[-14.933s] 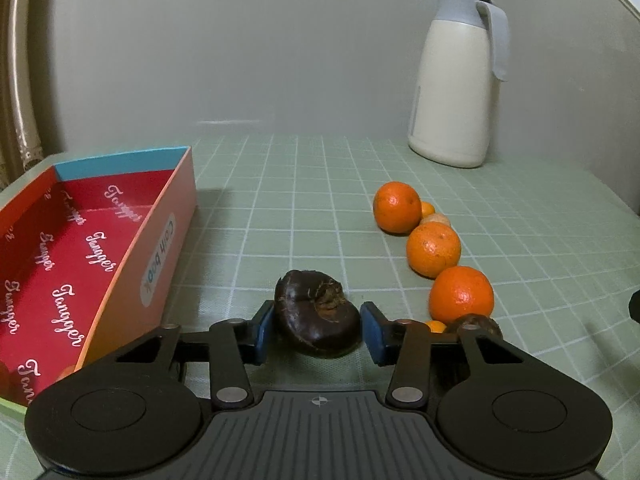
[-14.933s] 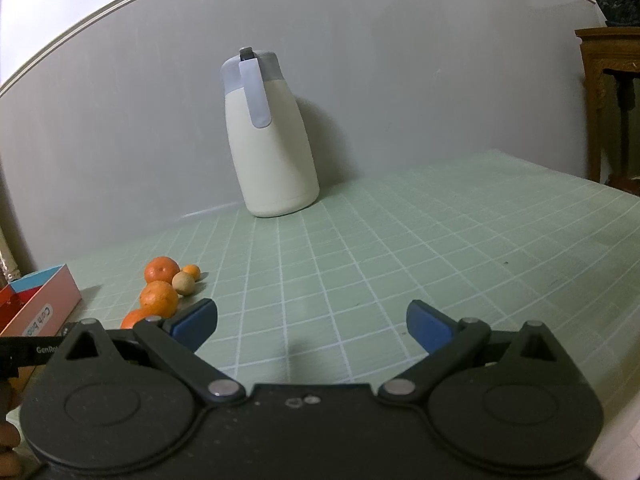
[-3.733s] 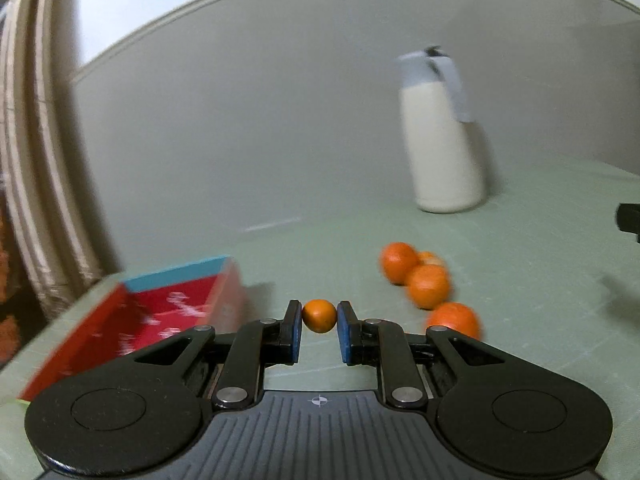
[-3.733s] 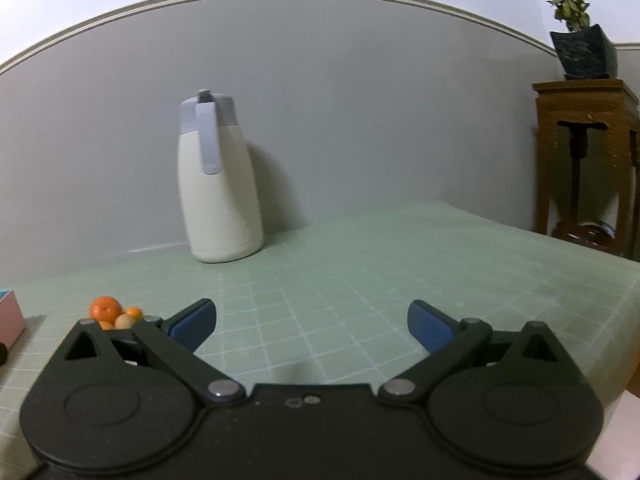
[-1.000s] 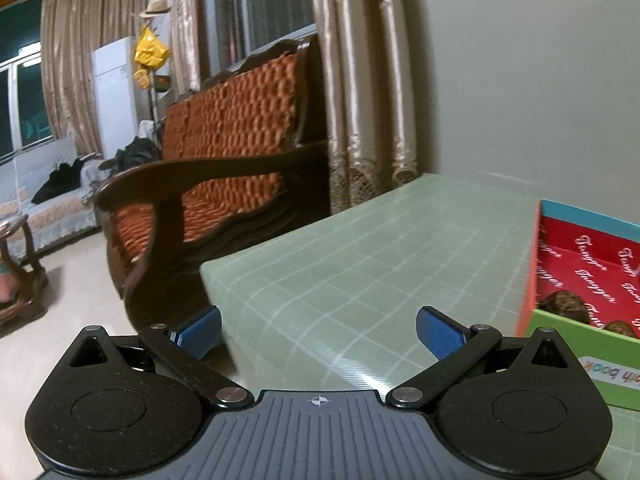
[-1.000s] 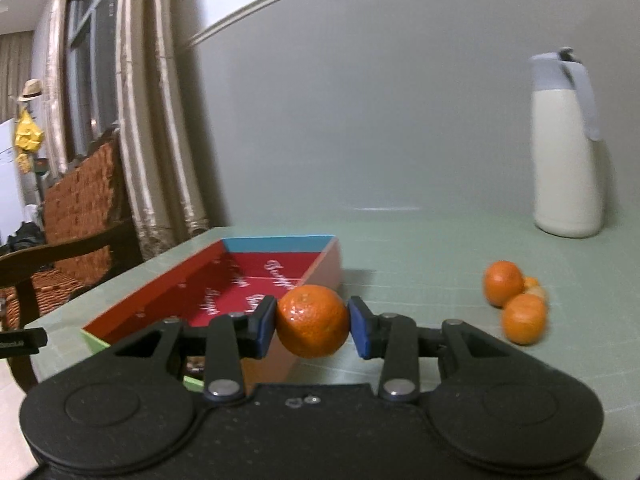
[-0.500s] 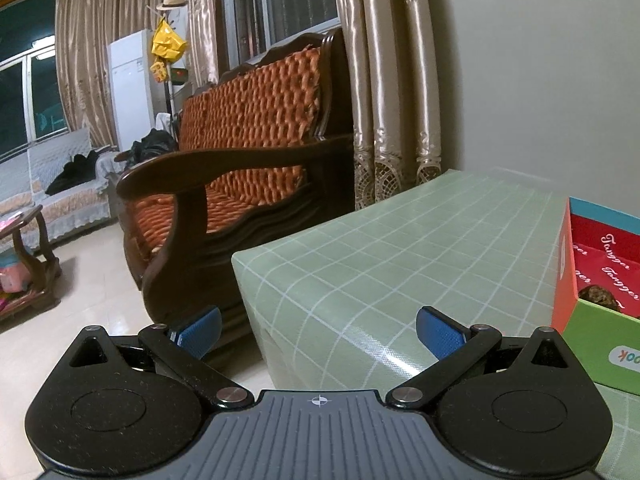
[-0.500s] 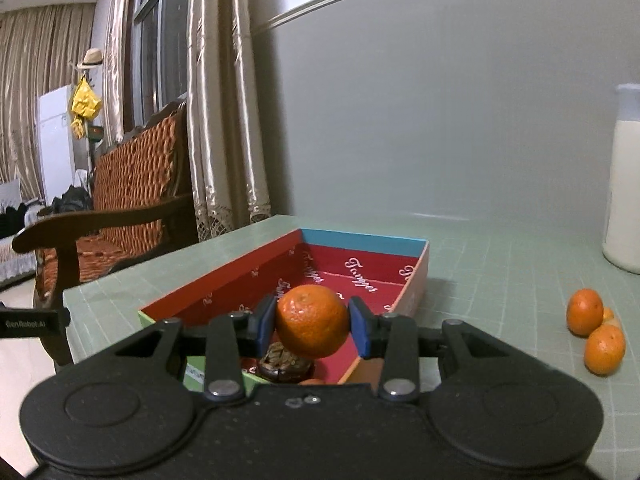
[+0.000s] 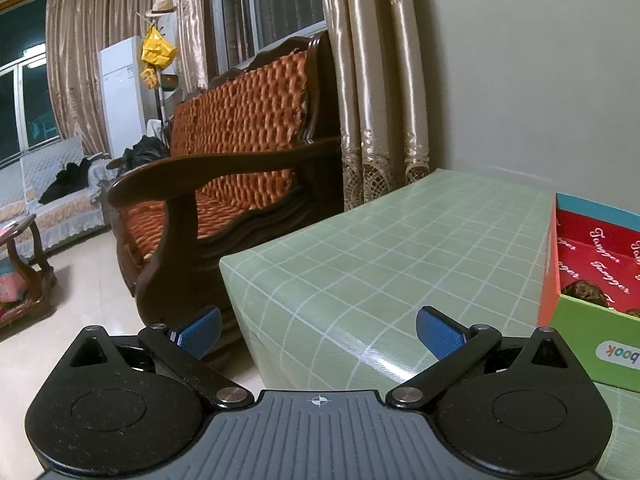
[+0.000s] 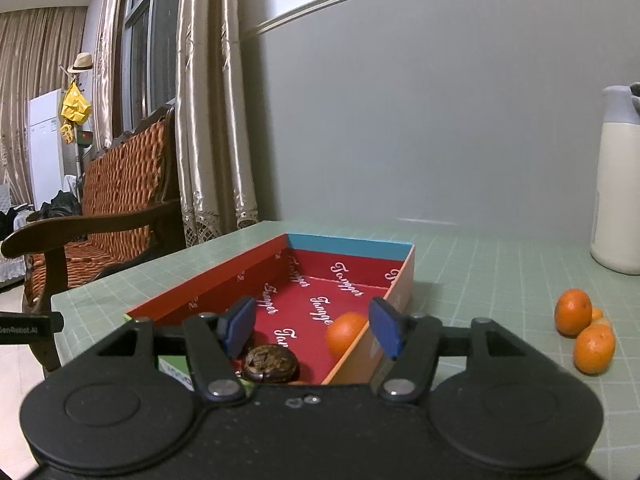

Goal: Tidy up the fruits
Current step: 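Carry the orange with the right tool into the box and release, then move the left tool to the next orange and close on it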

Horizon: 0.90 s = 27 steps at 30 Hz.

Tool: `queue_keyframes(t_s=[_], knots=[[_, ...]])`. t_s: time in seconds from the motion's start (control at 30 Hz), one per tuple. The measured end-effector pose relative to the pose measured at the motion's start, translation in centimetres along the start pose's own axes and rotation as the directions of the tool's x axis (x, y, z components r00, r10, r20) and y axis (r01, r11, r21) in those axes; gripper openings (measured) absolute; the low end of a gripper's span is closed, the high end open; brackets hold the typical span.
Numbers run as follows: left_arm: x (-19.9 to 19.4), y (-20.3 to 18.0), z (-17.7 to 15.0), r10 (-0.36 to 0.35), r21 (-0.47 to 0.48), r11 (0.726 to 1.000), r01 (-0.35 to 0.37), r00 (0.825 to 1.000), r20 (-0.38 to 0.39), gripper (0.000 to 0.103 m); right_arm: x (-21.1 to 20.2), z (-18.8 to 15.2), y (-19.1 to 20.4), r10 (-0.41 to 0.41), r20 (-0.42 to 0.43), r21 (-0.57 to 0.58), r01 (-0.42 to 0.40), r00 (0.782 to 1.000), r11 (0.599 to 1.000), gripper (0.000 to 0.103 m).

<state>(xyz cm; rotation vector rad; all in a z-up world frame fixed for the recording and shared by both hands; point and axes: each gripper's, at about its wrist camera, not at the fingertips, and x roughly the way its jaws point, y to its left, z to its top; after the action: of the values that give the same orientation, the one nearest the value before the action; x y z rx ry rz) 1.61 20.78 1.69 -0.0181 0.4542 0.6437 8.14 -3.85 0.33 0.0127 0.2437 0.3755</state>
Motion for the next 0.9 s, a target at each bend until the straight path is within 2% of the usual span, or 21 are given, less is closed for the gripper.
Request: queue_keyframes(t_s=[0.17, 0.3, 0.5, 0.67, 0.9], knots=[[-0.4, -0.3, 0.1, -0.006, 0.000, 1.000, 0.006, 1.000, 0.003, 0.103, -0.1, 0.1, -0.1, -0.010, -0.004, 0.006, 0.010, 1.000, 1.000, 0.064], [-0.7, -0.8, 0.3, -0.018, 0.001, 1.000, 0.018, 1.000, 0.008, 0.103, -0.4, 0.2, -0.3, -0.032, -0.001, 0.007, 0.032, 0.999, 0.999, 0.073], [-1.6, -2.6, 0.5, -0.051, 0.017, 0.999, 0.050, 0.998, 0.022, 0.103, -1.1, 0.4, -1.2, -0.072, 0.002, 0.005, 0.072, 0.997, 0.997, 0.080], [-2.8, -4.8, 0.8, -0.111, 0.035, 0.993, 0.110, 0.993, 0.045, 0.103, -2.2, 0.5, -2.8, -0.119, 0.007, 0.024, 0.119, 0.993, 0.993, 0.083], [-5.2, -9.2, 0.6, -0.213, 0.107, 0.973, 0.203, 0.973, 0.091, 0.103, -4.5, 0.2, -6.2, -0.216, 0.004, 0.068, 0.215, 0.976, 0.974, 0.086]])
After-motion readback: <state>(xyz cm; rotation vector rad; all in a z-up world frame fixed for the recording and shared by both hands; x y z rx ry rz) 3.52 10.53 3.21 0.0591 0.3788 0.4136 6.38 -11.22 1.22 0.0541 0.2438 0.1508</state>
